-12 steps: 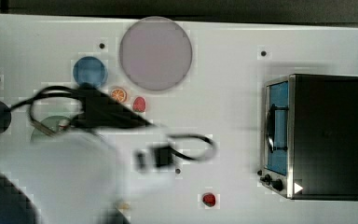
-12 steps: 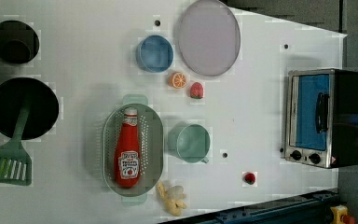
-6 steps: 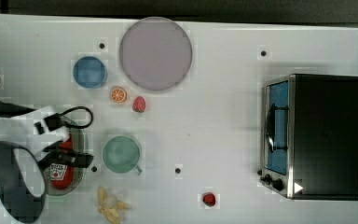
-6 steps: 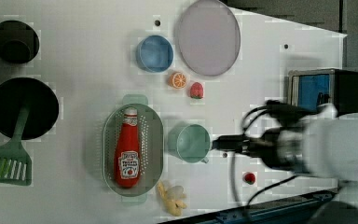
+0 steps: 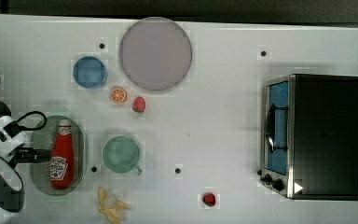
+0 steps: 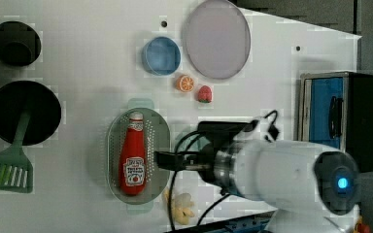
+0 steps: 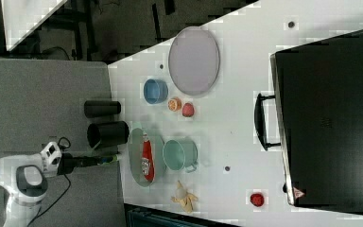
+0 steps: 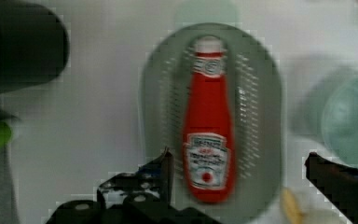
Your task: Pick ketchup from strainer and place it on the table
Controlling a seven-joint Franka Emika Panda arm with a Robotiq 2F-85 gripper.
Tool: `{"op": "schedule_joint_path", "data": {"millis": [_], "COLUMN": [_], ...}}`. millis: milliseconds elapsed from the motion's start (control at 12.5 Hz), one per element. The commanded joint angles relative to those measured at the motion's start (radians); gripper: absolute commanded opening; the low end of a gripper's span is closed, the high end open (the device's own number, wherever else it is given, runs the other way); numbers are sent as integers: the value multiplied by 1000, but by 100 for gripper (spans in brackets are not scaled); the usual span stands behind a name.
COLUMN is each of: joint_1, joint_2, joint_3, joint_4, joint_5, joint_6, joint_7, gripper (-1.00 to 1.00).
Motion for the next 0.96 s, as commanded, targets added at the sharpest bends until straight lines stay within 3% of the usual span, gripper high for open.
{"op": "schedule_joint_path", "data": {"millis": [80, 480, 960], "joint_1": [-14, -2, 8], "joint_2": [55, 213, 387], "joint_3": [-14, -18, -25], "joint_4": [-87, -173, -167], "joint_5": [-70, -163, -224], "joint_6": [127, 398, 512], "joint_7": [57, 166, 242], "gripper": [100, 100, 100]}}
